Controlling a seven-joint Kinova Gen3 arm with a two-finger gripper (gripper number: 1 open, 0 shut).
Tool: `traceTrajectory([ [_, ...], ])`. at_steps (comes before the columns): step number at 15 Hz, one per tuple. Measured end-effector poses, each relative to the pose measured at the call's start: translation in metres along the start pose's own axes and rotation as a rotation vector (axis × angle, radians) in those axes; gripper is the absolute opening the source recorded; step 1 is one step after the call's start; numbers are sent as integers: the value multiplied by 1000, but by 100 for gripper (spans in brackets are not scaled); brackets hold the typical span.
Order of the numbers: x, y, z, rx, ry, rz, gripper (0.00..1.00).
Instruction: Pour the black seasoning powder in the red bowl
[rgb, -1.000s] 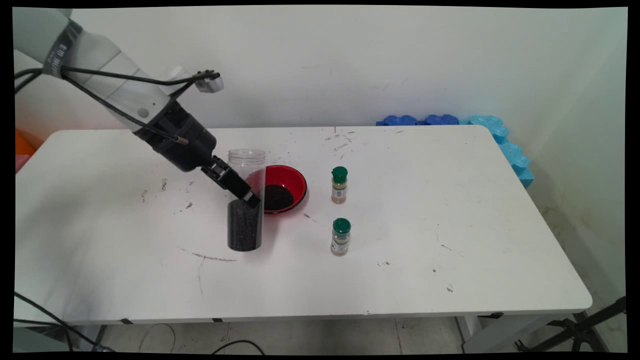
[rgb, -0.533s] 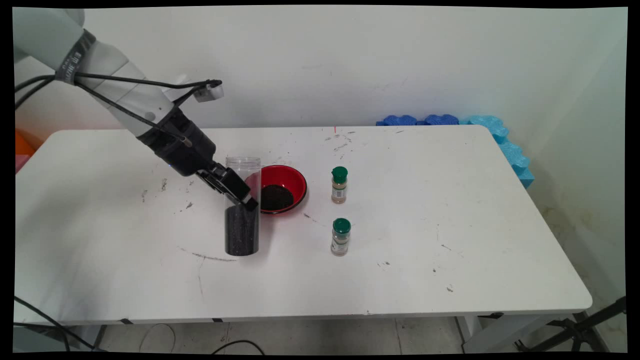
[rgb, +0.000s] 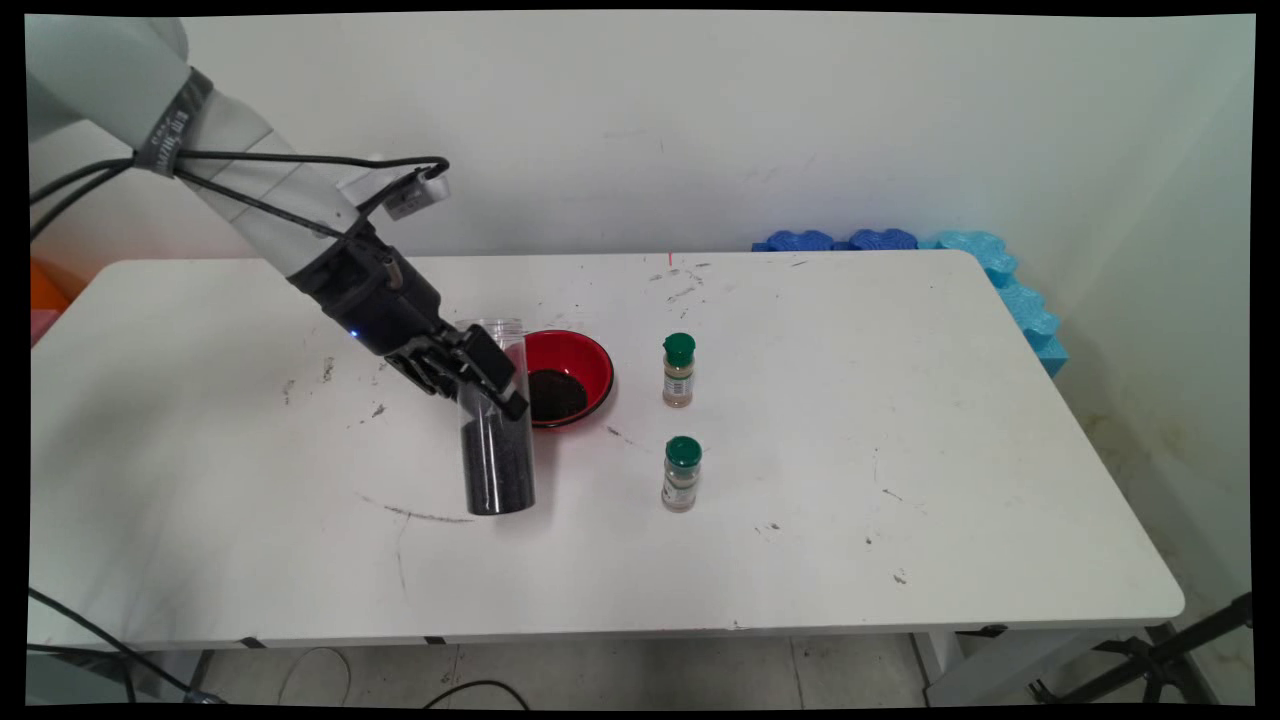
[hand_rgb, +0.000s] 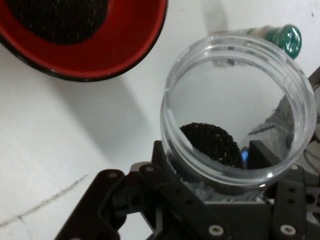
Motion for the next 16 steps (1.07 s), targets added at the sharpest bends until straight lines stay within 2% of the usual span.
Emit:
traceTrajectory([
  [3, 4, -2, 3, -21, 2, -98, 0],
  [7, 9, -4, 5, -44, 7, -188, 0],
  [16, 27, -3, 16, -156, -14, -465, 0],
])
